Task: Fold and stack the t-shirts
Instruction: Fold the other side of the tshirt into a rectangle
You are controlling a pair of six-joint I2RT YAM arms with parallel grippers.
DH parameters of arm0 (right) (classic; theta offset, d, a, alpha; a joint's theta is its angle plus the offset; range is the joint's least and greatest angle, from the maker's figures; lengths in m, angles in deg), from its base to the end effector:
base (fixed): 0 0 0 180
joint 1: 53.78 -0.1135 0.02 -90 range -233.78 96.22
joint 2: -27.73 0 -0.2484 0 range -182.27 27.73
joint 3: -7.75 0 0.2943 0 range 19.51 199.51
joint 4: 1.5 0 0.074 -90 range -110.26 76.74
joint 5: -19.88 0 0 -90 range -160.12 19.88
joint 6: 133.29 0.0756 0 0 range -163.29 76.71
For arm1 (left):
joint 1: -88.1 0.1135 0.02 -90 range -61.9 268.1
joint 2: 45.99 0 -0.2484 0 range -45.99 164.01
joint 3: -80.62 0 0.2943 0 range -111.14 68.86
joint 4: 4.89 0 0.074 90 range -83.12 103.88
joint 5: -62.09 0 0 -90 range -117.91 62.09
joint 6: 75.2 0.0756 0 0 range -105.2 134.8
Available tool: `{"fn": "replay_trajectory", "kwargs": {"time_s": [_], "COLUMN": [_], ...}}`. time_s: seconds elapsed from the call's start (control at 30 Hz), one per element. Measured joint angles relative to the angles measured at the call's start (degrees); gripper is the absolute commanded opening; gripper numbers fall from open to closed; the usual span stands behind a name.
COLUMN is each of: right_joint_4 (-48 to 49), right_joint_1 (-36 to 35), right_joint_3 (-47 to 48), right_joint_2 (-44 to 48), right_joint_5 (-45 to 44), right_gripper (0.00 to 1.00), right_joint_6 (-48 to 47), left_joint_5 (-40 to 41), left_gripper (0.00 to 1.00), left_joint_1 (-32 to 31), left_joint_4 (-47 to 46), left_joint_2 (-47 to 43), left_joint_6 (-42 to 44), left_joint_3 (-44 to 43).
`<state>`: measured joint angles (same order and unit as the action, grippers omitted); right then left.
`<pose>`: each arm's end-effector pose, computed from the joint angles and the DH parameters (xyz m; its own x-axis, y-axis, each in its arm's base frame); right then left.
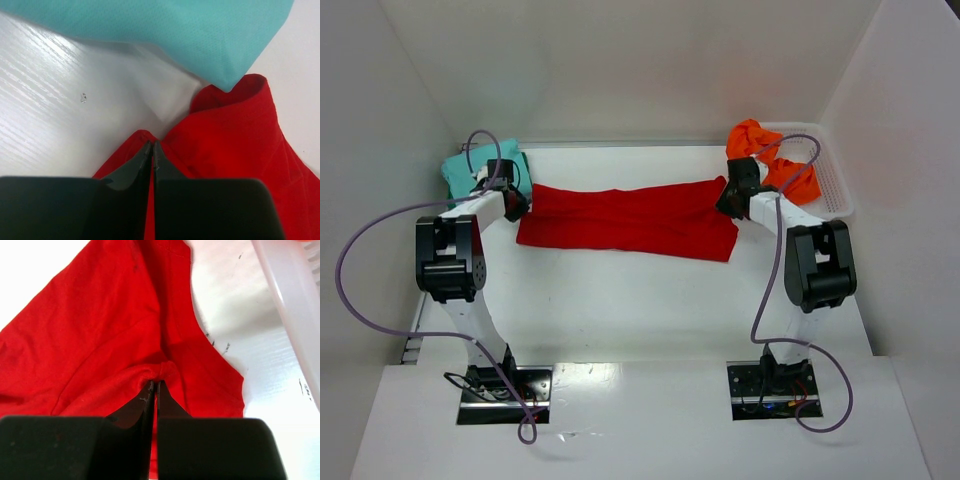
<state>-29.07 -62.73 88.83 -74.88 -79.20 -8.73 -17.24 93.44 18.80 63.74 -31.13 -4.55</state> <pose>0.4418 0.0575 0.1355 -0.6441 0.4656 -0.6069 0.3811 0.8833 0.2732 0.4669 0.0577 0.1144 -0.3627 -0.7431 -0.5624 -0.6827 0.6227 -0.3824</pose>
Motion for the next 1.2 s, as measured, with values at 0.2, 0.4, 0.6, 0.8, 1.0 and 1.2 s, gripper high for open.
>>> {"fn": "replay_trajectory", "kwargs": {"time_s": [0.2, 0.4, 0.6, 0.8, 1.0, 1.2], "right_joint_4": [0.6, 2.8, 3.1, 4.5, 5.2, 3.9], "right_joint_1": [0.0, 0.1, 0.2, -0.6, -4.2, -4.7], "right_joint_3": [0.2, 1.2, 1.3, 0.3, -6.7, -10.0], "right_joint_2": [-1.1, -1.0, 3.0, 9.4, 10.3, 8.4], "right_joint_5": [0.1, 1.2, 4.2, 8.4, 9.1, 9.5], "right_gripper": [0.32, 0.78, 0.84, 0.84, 0.84, 0.84], "right_joint_6": [-1.3, -3.8, -5.8, -6.4, -5.9, -5.0], "left_joint_5": [-0.6, -2.4, -6.6, -12.5, -17.9, -21.2], "left_gripper": [0.51, 0.91, 0.98, 0.98, 0.98, 0.98], "left_joint_1": [0.0, 0.0, 0.1, -3.1, -12.1, -15.1], "left_joint_4": [-0.3, -0.3, -1.2, -4.3, -5.9, -5.6], "left_joint_2": [0.0, -2.4, -12.0, -20.0, -18.3, -14.0], "left_joint_6": [2.0, 3.8, 5.1, 7.5, 9.6, 9.9], "left_joint_3": [-0.4, -0.4, 0.0, 1.7, 3.9, 6.4]}}
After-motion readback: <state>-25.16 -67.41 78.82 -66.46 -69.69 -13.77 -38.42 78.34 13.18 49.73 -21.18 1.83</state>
